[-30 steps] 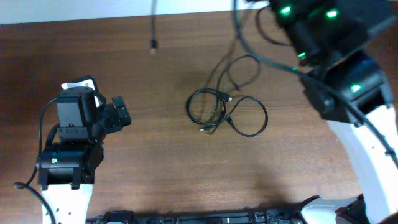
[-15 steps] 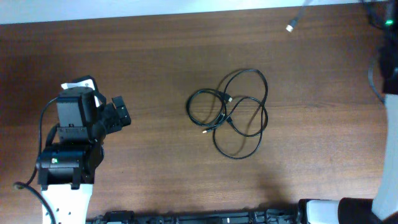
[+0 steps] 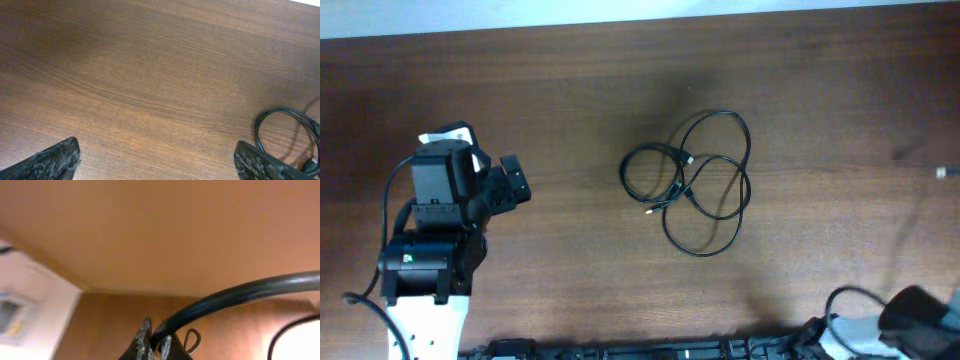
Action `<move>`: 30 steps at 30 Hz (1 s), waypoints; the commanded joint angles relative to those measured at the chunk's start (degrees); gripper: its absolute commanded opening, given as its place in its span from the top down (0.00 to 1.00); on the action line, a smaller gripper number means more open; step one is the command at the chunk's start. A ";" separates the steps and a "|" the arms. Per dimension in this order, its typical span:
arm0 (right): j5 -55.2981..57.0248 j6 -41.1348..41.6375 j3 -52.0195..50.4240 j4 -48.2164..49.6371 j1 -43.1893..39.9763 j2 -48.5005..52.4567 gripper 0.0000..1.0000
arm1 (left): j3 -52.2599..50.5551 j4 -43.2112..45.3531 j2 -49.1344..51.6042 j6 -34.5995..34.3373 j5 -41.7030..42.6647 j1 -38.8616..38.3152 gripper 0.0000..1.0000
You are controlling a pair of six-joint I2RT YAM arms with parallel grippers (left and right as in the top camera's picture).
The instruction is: Untangle cables
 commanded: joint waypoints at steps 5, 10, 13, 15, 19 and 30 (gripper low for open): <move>-5.60 3.56 0.66 -6.27 -6.95 10.88 0.96 | 0.31 0.07 0.04 -0.96 0.37 0.26 0.01; -7.19 3.54 0.66 -6.58 -7.98 13.29 0.95 | 0.31 0.09 0.04 -0.96 0.37 0.26 0.01; -9.03 3.54 0.66 -6.60 -8.02 13.29 0.14 | 0.31 0.07 0.04 -0.96 0.37 0.26 0.01; -10.93 3.52 0.66 -7.17 -8.02 13.29 0.01 | 0.31 0.09 0.04 -0.96 0.35 0.26 0.01; -17.90 -1.62 0.66 -8.68 -7.96 13.29 0.01 | 0.31 0.07 0.04 -0.96 0.37 0.24 0.01; -49.53 -32.13 0.66 -20.46 -6.93 13.29 0.01 | 0.31 0.07 0.04 -0.96 0.37 0.26 0.01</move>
